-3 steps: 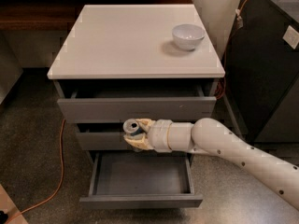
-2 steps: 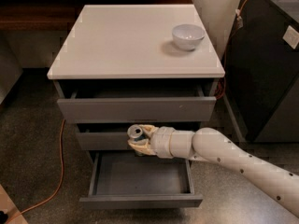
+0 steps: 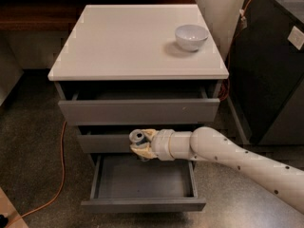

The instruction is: Place redbull can into bottom drawer

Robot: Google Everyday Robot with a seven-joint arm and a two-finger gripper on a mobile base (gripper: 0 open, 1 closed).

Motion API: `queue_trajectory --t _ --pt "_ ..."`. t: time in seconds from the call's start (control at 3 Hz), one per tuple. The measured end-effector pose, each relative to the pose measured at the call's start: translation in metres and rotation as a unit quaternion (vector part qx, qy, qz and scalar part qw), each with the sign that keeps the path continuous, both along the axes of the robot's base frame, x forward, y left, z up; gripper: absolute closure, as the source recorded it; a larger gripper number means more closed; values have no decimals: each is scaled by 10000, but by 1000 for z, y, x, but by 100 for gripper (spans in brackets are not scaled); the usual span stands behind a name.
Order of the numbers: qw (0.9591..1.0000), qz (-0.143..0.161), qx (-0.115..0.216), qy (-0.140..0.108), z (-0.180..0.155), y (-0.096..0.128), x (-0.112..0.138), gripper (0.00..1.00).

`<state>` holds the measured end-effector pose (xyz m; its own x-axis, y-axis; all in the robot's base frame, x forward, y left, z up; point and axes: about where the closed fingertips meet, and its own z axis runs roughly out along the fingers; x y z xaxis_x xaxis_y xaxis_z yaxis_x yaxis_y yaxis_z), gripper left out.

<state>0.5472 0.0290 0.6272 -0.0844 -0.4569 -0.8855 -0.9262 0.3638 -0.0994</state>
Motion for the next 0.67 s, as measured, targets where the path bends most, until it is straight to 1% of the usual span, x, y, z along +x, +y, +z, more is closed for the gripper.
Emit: queue_trajectory --t 0.33,0.67 --pt "9996 -110 192 168 -28 1 1 100" --pt "9989 -249 372 141 -64 -5 6 100"
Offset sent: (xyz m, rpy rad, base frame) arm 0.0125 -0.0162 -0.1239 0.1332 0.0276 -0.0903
